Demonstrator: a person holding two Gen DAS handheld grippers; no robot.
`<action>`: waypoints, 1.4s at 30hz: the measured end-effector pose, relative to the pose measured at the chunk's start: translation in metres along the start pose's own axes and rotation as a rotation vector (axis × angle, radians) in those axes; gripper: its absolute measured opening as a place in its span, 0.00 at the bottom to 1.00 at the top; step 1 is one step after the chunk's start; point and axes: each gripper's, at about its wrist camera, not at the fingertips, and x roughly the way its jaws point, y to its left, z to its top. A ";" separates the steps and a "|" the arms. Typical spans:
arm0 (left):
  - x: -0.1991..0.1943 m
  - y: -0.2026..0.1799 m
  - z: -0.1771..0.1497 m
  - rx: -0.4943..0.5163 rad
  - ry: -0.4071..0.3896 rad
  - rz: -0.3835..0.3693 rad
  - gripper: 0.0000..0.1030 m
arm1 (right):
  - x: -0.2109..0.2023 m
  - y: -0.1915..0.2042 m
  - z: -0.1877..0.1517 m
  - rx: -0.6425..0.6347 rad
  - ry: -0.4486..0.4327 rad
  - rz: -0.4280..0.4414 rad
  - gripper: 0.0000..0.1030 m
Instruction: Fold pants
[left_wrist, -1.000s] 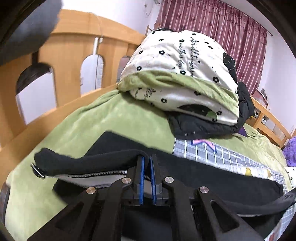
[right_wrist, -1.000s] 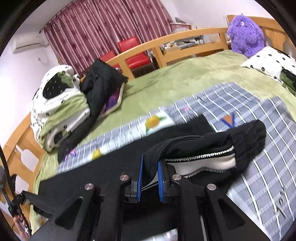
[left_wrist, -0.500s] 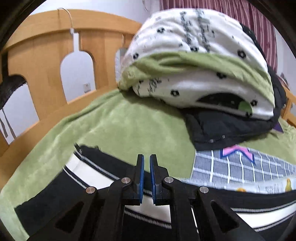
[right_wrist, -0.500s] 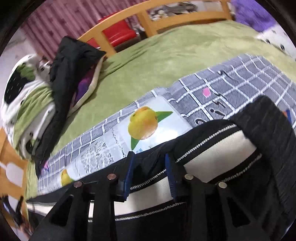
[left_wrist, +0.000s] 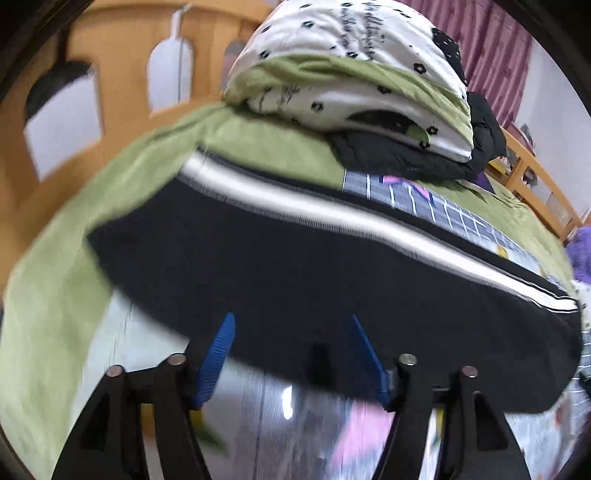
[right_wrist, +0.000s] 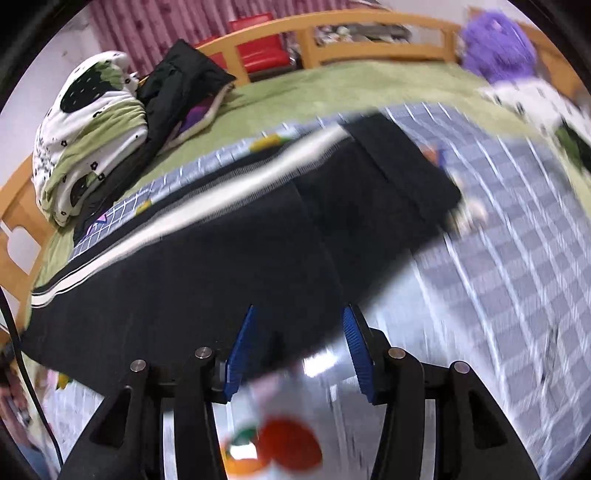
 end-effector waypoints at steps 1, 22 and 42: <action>-0.003 0.008 -0.012 -0.036 0.021 -0.020 0.65 | 0.001 -0.006 -0.010 0.029 0.011 0.013 0.48; 0.082 0.051 0.036 -0.323 0.045 -0.031 0.24 | 0.088 -0.005 0.034 0.270 -0.084 0.087 0.30; -0.055 -0.008 -0.076 -0.129 0.171 -0.225 0.12 | -0.105 -0.134 -0.056 0.275 -0.068 -0.043 0.20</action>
